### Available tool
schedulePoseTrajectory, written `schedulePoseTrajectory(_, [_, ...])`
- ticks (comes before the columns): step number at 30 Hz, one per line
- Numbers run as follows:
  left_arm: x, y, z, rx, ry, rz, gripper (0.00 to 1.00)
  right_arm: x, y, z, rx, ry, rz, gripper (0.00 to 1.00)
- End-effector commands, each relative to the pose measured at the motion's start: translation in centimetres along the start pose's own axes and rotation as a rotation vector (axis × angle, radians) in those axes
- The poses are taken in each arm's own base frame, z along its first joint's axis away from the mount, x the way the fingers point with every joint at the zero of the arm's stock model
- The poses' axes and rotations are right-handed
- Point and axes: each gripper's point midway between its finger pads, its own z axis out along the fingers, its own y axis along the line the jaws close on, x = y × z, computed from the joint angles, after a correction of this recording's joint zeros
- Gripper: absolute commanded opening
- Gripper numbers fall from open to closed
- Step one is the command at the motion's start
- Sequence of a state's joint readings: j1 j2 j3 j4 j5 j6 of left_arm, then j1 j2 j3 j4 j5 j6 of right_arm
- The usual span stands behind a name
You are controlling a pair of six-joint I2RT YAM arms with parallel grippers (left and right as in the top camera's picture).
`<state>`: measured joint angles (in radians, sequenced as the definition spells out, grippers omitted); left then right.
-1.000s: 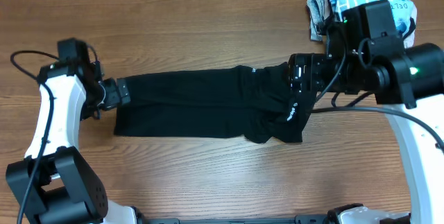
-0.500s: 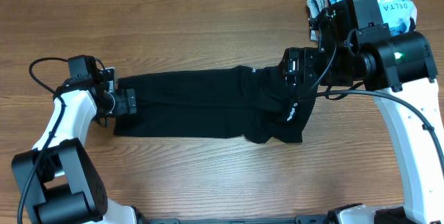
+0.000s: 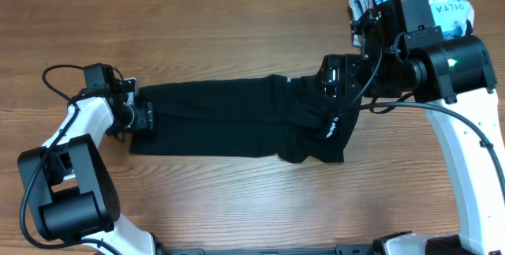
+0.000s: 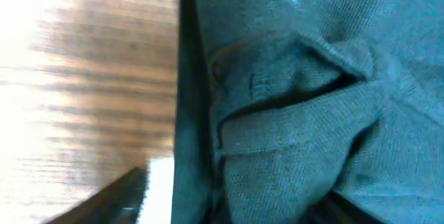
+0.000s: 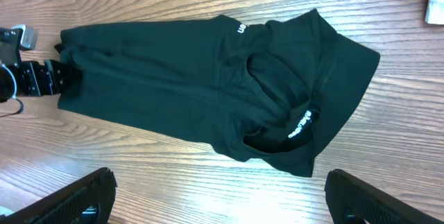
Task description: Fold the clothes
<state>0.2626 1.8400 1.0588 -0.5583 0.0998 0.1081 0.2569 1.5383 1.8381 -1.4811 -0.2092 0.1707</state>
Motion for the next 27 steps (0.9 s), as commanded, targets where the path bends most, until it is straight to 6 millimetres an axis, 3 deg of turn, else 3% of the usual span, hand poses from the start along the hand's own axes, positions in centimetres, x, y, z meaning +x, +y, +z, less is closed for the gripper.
schedulePoseTrajectory(1, [3.5,-1.3,3.3,0.075,0.13,-0.002,0.52,0.0,0.0,0.3,0.005,0.004,-0.018,1.0])
schedulePoseTrajectory(7, [5.0,-1.3,4.9,0.079,0.198,-0.036,0.25,0.0,0.0,0.3,0.005,0.003,-0.019,1.0])
schedulePoseTrajectory(10, [5.8,-1.2,5.8,0.076,0.23,-0.051,0.04,0.0,0.0,0.3,0.005,0.002,-0.019,1.0])
schedulePoseTrajectory(15, [4.4,0.0,4.8,0.057,0.203,-0.108,0.04,-0.6,0.1,0.5,0.001,-0.012,-0.022,0.96])
schedulePoseTrajectory(20, [0.5,1.4,0.9,0.047,0.145,-0.145,0.04,-1.2,0.0,1.9,0.003,-0.005,-0.02,0.88])
schedulePoseTrajectory(22, [-1.1,1.9,-1.2,0.027,0.124,-0.136,0.04,-1.2,-0.3,3.0,0.006,0.009,-0.017,0.75])
schedulePoseTrajectory(25, [-3.7,1.8,-4.7,0.029,0.077,-0.057,0.04,-0.9,-0.9,5.0,0.012,0.035,-0.01,0.3])
schedulePoseTrajectory(26, [-4.4,1.6,-6.1,0.028,0.064,-0.028,0.04,-0.7,-1.1,6.0,0.014,0.045,-0.005,0.18])
schedulePoseTrajectory(27, [-4.9,1.4,-7.0,0.028,0.056,-0.009,0.04,-0.6,-1.3,6.9,0.014,0.054,-0.002,0.11])
